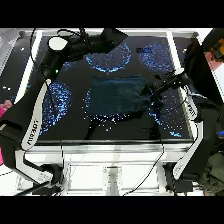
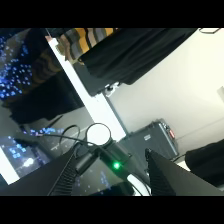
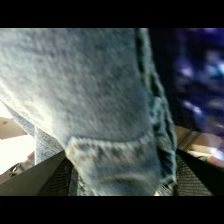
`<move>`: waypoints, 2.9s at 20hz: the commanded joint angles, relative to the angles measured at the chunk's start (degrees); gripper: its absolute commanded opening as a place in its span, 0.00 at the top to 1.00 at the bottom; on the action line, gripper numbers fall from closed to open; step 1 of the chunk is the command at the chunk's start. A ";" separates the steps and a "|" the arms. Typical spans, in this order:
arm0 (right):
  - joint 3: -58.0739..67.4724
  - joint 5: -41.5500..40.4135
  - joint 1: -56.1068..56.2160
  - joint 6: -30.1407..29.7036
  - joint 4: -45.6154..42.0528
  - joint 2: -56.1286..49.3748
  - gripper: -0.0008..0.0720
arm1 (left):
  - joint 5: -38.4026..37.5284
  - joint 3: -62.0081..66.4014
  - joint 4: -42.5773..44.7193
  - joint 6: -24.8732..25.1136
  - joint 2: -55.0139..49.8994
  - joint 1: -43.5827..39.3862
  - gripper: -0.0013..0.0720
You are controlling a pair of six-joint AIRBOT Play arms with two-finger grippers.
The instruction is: Fold the clothes and pants, and hang the long-sleeved shirts on hangers.
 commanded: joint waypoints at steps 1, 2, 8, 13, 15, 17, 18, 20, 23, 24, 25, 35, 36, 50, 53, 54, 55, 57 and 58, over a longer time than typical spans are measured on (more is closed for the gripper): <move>-0.31 -1.05 2.05 -1.14 1.55 -1.55 0.24 | 0.00 0.02 0.00 0.02 0.04 0.04 0.34; -0.31 -1.29 2.73 -1.73 1.90 -1.62 0.37 | 0.00 0.02 0.00 0.00 0.04 0.04 0.34; 0.39 -1.53 1.75 -2.27 3.48 0.85 0.96 | 0.00 0.02 0.00 0.00 0.04 0.04 0.34; 1.18 -1.75 -7.89 -1.86 2.54 9.38 0.96 | 0.00 0.02 0.00 0.04 0.04 0.42 0.60; 1.22 -1.51 -14.27 -1.84 -0.07 13.03 0.96 | -0.02 0.02 0.00 0.02 0.04 1.07 0.60; 1.25 -0.98 -21.40 -1.81 -3.08 15.52 0.96 | -0.02 0.02 -0.02 0.02 0.04 1.44 0.60; 1.25 -0.39 -25.35 -1.84 -4.35 16.44 0.96 | -0.02 0.02 -0.24 0.02 0.04 1.55 0.60; 1.31 0.55 -33.03 -1.84 -6.14 17.92 0.97 | 0.00 0.04 -1.42 0.04 0.04 1.73 0.60; 1.49 2.05 -44.52 -1.79 -11.65 20.31 0.97 | 0.24 0.04 -2.12 0.04 0.04 1.73 0.60; 1.49 2.36 -47.87 -1.11 -14.14 21.07 0.97 | 0.26 0.04 -2.12 0.04 0.04 1.73 0.60; 1.53 2.93 -50.95 -0.59 -16.63 21.73 0.97 | 0.31 0.04 -2.12 0.04 0.04 1.73 0.60; 1.70 4.94 -60.46 2.75 -24.79 22.62 0.77 | 2.78 0.04 -2.08 2.05 0.04 2.29 0.59; 3.04 5.22 -60.78 4.55 -25.11 22.64 0.44 | 2.75 0.04 -2.10 2.60 0.04 2.60 0.48; 18.84 -2.56 -35.39 2.36 37.55 28.35 0.96 | -19.15 0.04 -1.51 7.08 20.68 26.32 0.93; 18.82 -2.89 -24.79 2.36 35.45 28.35 0.96 | -20.26 0.04 -1.49 7.08 24.50 28.17 0.93; 18.82 -3.08 -21.86 2.38 35.17 28.35 0.96 | -20.63 0.02 -1.68 7.08 25.44 28.46 0.93; 18.84 -2.99 -18.84 2.38 35.15 28.35 0.96 | -20.90 0.02 -1.66 7.08 26.18 28.52 0.93; 18.82 -3.02 -13.62 2.38 35.12 28.35 0.96 | -21.00 0.02 -1.73 7.08 27.10 28.52 0.93; 18.82 -3.02 -11.34 2.38 35.10 28.35 0.96 | -21.00 0.02 -1.73 7.08 27.21 28.50 0.93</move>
